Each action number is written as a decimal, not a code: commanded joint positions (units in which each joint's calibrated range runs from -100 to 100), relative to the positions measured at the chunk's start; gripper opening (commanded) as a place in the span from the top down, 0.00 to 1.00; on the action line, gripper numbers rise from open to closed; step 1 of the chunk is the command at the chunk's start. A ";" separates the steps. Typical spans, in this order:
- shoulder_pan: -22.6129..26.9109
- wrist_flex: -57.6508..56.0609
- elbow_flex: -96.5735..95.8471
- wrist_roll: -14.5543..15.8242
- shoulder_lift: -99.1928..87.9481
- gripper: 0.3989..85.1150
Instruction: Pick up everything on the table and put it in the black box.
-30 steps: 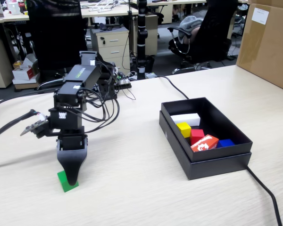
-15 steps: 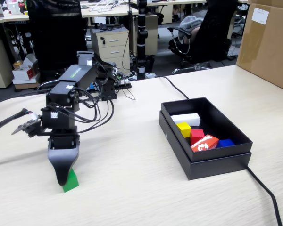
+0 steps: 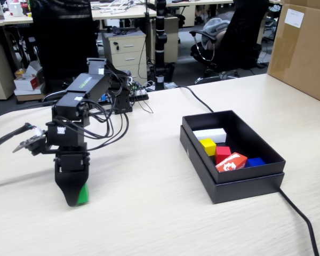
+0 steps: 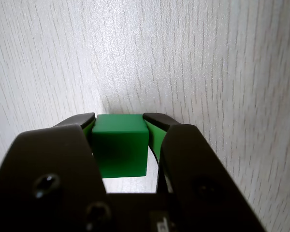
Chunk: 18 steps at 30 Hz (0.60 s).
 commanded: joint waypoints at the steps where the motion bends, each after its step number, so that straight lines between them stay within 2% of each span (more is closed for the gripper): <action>1: 0.10 -0.47 2.42 0.29 -6.19 0.96; 12: 4.15 -11.70 -1.66 5.03 -28.91 0.96; 18: 8.74 -14.89 -8.19 8.06 -44.06 0.96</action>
